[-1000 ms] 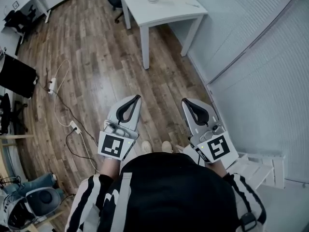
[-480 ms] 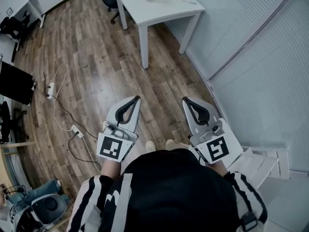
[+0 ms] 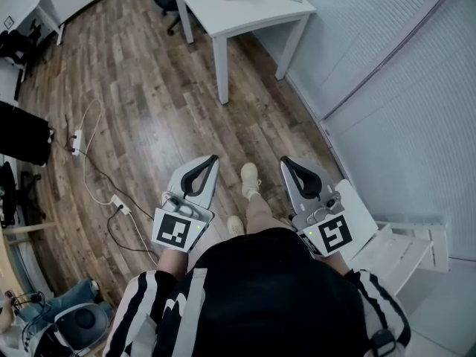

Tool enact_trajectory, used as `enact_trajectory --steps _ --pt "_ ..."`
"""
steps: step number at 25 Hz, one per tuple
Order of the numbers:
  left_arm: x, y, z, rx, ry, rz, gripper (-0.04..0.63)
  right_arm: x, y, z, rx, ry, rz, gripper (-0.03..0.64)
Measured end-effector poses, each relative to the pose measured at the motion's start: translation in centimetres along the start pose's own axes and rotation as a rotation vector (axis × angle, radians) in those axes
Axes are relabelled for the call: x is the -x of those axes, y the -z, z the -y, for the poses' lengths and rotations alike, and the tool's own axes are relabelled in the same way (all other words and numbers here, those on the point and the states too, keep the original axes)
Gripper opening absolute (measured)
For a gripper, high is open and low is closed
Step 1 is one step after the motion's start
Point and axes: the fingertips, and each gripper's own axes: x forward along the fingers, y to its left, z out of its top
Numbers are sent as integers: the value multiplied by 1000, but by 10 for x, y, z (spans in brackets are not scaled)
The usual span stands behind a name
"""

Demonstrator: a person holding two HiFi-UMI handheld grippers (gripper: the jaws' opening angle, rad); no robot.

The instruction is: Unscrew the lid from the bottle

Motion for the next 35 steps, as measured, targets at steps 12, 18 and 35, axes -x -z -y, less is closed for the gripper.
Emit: enact_trajectory --steps 12,18,35 --pt "-81 -9 -66 -42 -34 21 0 -76 12 72 1 -19 1 0" --pt "-131 -1 -102 -52 -30 -9 0 -124 28 119 19 -41 -17 0" --pt "-252 -24 -188 -46 -112 14 0 -240 19 220 43 -166 5 0"
